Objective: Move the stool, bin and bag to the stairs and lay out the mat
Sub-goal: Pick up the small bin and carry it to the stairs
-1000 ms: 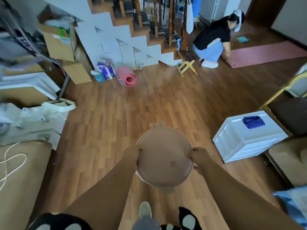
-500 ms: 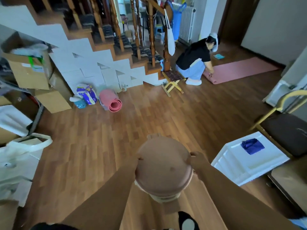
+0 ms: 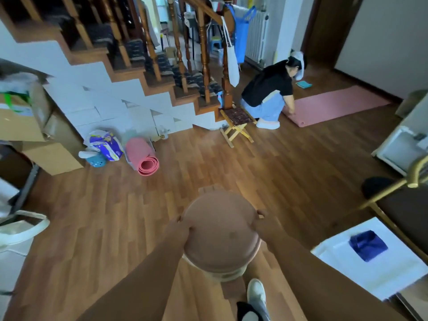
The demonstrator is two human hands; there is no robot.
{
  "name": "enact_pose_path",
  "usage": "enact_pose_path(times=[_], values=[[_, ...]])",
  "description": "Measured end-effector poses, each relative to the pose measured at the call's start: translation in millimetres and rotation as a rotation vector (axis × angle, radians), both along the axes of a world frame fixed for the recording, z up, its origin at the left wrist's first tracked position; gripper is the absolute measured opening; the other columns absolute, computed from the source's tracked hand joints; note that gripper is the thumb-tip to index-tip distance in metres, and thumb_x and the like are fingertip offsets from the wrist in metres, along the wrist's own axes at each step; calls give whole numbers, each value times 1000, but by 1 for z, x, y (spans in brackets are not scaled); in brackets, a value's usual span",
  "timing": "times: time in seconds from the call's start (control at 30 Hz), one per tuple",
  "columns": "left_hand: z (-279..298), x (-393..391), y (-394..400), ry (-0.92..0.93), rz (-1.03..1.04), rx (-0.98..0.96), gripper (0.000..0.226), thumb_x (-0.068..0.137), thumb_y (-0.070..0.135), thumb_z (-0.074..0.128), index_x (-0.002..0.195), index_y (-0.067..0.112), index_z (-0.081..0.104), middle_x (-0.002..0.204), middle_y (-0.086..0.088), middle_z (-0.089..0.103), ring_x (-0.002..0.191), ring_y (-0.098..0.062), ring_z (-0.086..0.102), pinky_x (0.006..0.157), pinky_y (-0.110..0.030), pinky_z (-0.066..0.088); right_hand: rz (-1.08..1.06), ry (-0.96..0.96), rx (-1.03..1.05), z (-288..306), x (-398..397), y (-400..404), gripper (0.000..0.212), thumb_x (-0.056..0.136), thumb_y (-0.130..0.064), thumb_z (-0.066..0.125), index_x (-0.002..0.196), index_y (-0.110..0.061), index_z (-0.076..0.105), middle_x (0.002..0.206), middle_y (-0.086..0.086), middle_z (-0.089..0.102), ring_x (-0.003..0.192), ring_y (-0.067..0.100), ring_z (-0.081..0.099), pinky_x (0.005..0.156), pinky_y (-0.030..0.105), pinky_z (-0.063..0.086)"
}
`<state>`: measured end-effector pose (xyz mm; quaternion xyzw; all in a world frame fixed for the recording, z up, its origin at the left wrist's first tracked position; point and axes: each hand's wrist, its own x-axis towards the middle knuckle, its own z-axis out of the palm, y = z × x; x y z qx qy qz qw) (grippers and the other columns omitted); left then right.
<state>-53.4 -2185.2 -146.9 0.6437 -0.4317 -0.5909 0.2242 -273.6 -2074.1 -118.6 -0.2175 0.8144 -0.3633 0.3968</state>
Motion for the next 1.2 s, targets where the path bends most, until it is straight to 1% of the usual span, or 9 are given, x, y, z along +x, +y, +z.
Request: enact_pose_path(times=[0.13, 0.27, 0.4, 0.5, 0.63, 0.83, 1.03, 1.1, 1.2], values=[[-28, -33, -55, -28, 115, 77, 59, 55, 21, 68, 114, 16, 69, 110, -14, 68, 99, -36, 64, 90, -51, 54, 71, -5, 23, -7, -50, -60, 31, 91, -10, 57, 118, 5, 58, 113, 28, 61, 93, 33, 61, 70, 37, 47], [1, -76, -90, -64, 173, 93, 59, 44, 34, 72, 102, 29, 73, 103, -5, 72, 94, -30, 67, 87, -44, 56, 142, -88, 18, -4, -101, -120, 45, 88, -6, 63, 132, -6, 53, 111, 5, 47, 94, 23, 51, 60, 24, 43], [45, -117, -113, 37, 231, 149, 41, 77, 14, 66, 118, 20, 66, 105, -6, 64, 88, -25, 57, 72, -33, 45, 106, -168, 20, -12, -141, -174, 49, 84, -14, 69, 131, -12, 56, 119, 14, 61, 97, 29, 61, 62, 26, 43], [46, -133, -138, 57, 278, 156, 49, 63, 22, 73, 112, 18, 66, 98, -6, 65, 82, -24, 58, 67, -32, 45, 74, -213, 20, -12, -159, -203, 51, 82, -18, 70, 131, -14, 56, 122, 15, 62, 98, 28, 61, 63, 26, 44], [43, -156, -187, 73, 281, 160, 35, 80, 7, 68, 110, 20, 56, 89, -2, 59, 91, -27, 55, 78, -35, 44, 44, -239, 18, -19, -180, -245, 52, 84, -23, 70, 133, -15, 54, 123, 13, 62, 96, 25, 61, 62, 27, 44], [33, -184, -286, 78, 270, 228, 11, 78, 10, 71, 85, 12, 62, 94, -9, 62, 85, -26, 54, 79, -36, 44, -49, -310, 21, -24, -205, -327, 48, 84, -28, 74, 125, -17, 52, 99, 5, 62, 80, 19, 58, 70, 34, 47], [35, -217, -390, 85, 131, 241, 5, 84, 11, 64, 80, 11, 62, 88, -11, 60, 72, -21, 51, 66, -30, 40, -79, -281, 9, -62, -252, -424, 103, 41, -57, 87, 126, -6, 59, 110, 11, 68, 84, 21, 67, 56, 24, 50], [40, -227, -423, 85, 123, 222, 2, 84, 11, 63, 85, 11, 62, 85, -9, 60, 75, -23, 52, 67, -29, 41, -120, -285, -17, -64, -259, -451, 99, 40, -58, 82, 121, -6, 62, 105, 9, 69, 84, 21, 67, 63, 27, 52], [48, -245, -466, 100, 89, 203, 6, 88, 9, 59, 84, 13, 59, 81, -3, 57, 73, -19, 51, 60, -28, 38, -180, -328, -9, -17, -250, -484, 69, 69, -41, 77, 126, -10, 53, 117, 11, 62, 91, 23, 63, 67, 28, 52]])
